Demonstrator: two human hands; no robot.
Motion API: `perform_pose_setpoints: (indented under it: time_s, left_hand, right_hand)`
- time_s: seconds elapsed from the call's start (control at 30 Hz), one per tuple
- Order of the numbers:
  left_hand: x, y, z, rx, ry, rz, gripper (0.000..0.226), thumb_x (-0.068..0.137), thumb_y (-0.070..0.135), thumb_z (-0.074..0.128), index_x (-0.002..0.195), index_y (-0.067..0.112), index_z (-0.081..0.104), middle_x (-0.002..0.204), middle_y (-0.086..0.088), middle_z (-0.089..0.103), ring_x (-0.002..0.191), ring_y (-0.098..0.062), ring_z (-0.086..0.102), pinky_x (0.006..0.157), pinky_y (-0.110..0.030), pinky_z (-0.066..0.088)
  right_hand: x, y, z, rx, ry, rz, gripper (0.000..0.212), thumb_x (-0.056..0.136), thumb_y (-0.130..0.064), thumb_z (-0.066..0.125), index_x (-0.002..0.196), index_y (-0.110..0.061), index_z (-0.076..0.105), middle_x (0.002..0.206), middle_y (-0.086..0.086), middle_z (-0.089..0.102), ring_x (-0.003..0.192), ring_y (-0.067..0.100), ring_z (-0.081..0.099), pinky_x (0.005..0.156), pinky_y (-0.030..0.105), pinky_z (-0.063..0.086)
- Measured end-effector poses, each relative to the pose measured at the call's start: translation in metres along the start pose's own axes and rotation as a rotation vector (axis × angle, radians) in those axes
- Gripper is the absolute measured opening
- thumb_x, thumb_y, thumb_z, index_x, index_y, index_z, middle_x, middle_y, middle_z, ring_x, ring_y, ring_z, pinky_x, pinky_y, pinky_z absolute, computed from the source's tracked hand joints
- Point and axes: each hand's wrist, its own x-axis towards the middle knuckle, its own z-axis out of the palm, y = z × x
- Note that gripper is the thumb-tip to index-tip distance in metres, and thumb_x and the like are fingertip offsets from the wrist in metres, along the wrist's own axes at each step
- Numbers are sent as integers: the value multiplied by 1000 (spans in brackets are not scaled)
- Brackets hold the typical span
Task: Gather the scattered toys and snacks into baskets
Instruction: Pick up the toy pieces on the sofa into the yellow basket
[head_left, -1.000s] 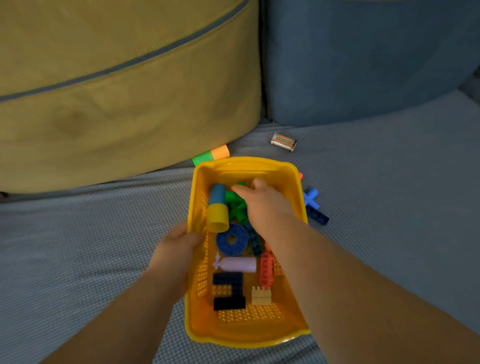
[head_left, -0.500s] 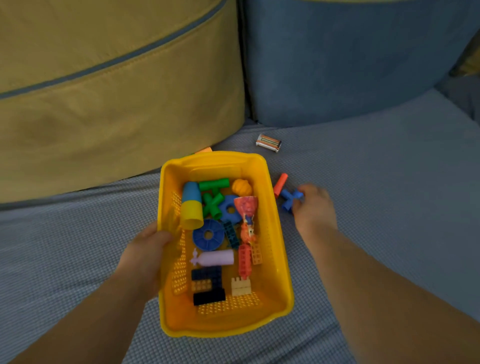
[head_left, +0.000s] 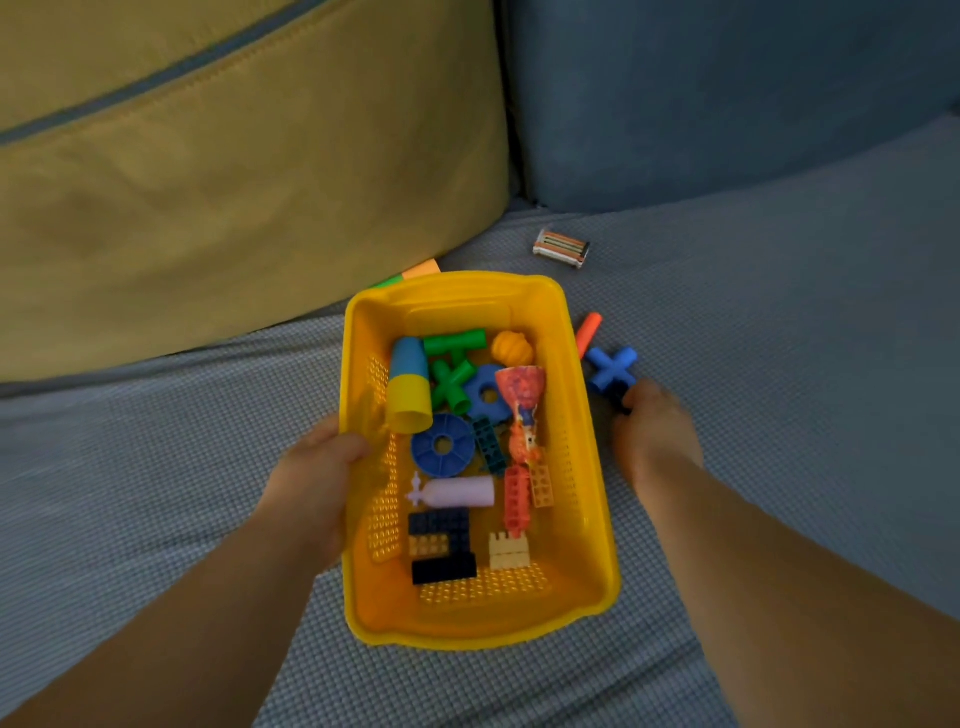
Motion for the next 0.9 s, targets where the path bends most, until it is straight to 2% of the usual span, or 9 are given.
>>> perform_pose_setpoints:
  time_s: [0.1, 0.2, 0.23, 0.3, 0.4, 0.57, 0.7, 0.8, 0.9]
  left_hand:
    - [-5, 4, 3, -5, -3, -4, 25, 92, 5, 51, 101, 21, 68, 88, -17, 74, 74, -35, 69, 68, -50, 58]
    - [-13, 8, 7, 0, -15, 6, 24, 92, 4, 52, 99, 21, 68, 88, -16, 73, 75, -34, 68, 69, -49, 57]
    - [-17, 10, 8, 8, -25, 10, 23, 92, 5, 52, 100, 20, 67, 90, -18, 73, 76, -35, 68, 70, -50, 57]
    - [-22, 12, 10, 19, -38, 13, 24, 92, 5, 51, 103, 19, 68, 94, -21, 72, 80, -37, 68, 73, -53, 57]
    - [-29, 16, 8, 31, -68, 13, 25, 92, 4, 50, 100, 19, 69, 94, -24, 72, 84, -40, 67, 80, -61, 54]
    - [-34, 17, -4, 59, -109, 19, 27, 92, 3, 48, 97, 17, 72, 91, -24, 71, 80, -37, 65, 79, -60, 54]
    - [-32, 15, -16, 43, -90, 18, 25, 91, 3, 50, 99, 15, 71, 85, -21, 72, 74, -35, 66, 72, -50, 55]
    - [-31, 15, -23, 42, -50, 20, 23, 90, 5, 53, 97, 17, 71, 88, -22, 73, 77, -39, 67, 78, -58, 54]
    - [-28, 17, -28, 32, -30, 1, 23, 91, 7, 53, 104, 17, 69, 93, -25, 73, 83, -43, 68, 79, -61, 55]
  right_hand:
    - [-5, -25, -25, 271, 239, -38, 19, 91, -12, 54, 110, -11, 56, 109, 9, 59, 100, 26, 56, 82, 36, 44]
    - [-17, -69, -56, 355, 429, -314, 14, 87, -10, 60, 100, -11, 59, 100, 6, 60, 93, 22, 56, 79, 33, 43]
    - [-22, -84, -62, 319, 426, -440, 14, 85, -9, 61, 99, -10, 60, 98, 7, 61, 93, 23, 56, 79, 34, 43]
    - [-32, -108, -61, 194, 298, -662, 14, 84, -9, 62, 97, -11, 60, 97, 7, 61, 92, 24, 54, 78, 37, 44]
    - [-45, -127, -44, -62, 86, -817, 14, 89, -12, 56, 101, -19, 56, 102, 2, 60, 96, 22, 52, 81, 39, 46]
    - [-55, -129, -25, -168, 17, -767, 26, 92, -15, 53, 116, -25, 53, 117, -3, 57, 107, 20, 50, 93, 36, 40]
    - [-57, -133, -32, -99, 10, -757, 27, 92, -14, 53, 117, -20, 57, 120, 2, 58, 110, 24, 51, 91, 40, 44]
    - [-55, -132, -56, 205, 186, -667, 26, 90, -9, 54, 114, -12, 62, 113, 8, 63, 105, 25, 57, 90, 36, 45]
    - [-38, -113, -79, 341, 355, -458, 29, 91, -9, 53, 118, -13, 61, 116, 7, 62, 107, 21, 58, 93, 33, 43]
